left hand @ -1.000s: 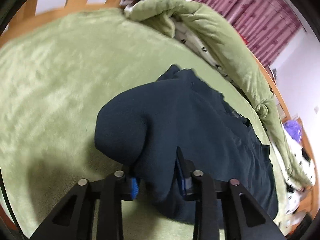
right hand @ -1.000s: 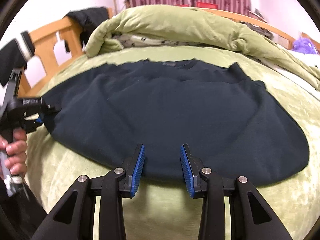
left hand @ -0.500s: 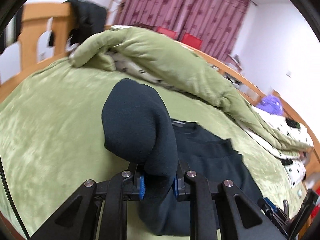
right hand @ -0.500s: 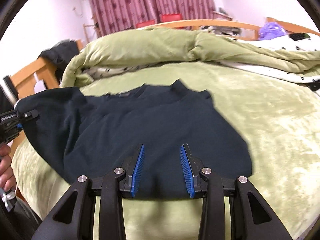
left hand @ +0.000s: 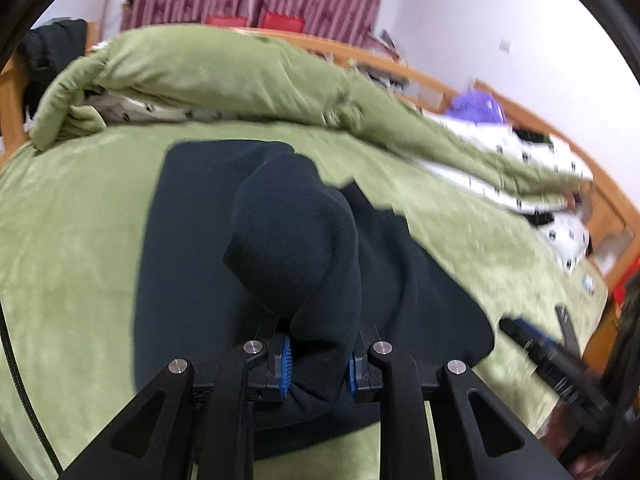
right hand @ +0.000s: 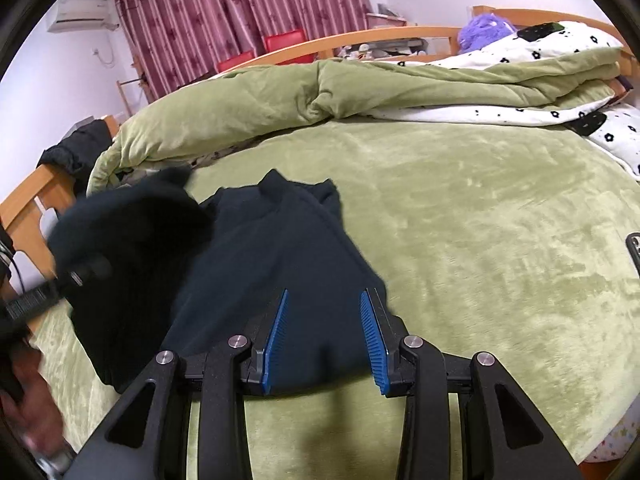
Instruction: Fold small clothes
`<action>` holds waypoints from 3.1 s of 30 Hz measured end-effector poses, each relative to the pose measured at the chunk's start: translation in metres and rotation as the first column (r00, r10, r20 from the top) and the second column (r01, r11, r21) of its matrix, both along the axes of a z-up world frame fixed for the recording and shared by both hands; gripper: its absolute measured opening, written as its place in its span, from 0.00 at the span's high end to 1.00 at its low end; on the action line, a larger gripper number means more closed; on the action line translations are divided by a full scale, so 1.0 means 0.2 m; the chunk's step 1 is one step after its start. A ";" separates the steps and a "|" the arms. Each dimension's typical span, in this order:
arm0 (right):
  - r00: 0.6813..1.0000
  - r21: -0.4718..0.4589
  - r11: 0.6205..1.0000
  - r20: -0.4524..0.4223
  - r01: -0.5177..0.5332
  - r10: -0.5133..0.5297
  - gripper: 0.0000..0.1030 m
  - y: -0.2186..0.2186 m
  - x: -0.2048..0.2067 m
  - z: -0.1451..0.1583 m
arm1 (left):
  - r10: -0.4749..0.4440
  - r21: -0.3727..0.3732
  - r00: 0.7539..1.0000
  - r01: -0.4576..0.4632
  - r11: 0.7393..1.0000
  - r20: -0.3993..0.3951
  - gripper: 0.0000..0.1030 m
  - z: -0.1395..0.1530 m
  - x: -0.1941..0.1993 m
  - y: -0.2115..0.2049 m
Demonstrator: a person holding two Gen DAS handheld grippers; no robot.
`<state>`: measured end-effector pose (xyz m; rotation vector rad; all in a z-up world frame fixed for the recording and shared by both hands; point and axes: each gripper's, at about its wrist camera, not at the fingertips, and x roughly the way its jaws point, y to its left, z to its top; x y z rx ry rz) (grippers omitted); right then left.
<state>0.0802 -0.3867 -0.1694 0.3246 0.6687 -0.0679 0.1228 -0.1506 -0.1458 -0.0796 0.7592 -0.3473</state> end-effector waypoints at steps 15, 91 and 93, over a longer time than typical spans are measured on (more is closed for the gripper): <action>0.998 -0.049 0.997 -0.003 -0.064 0.064 0.62 0.22 0.05 0.08 | -0.128 0.013 0.991 0.128 0.992 -0.046 0.62 -0.07 -0.11 0.08; 0.955 0.020 0.972 -0.185 -0.232 0.232 0.82 -0.08 0.79 -0.13 | -0.041 -0.029 0.993 0.037 0.999 -0.115 0.40 -0.19 0.11 0.39; 0.965 0.049 0.978 -0.159 -0.203 0.208 0.70 -0.13 0.73 -0.09 | -0.044 -0.030 0.993 0.041 0.999 -0.105 0.40 -0.17 0.09 0.40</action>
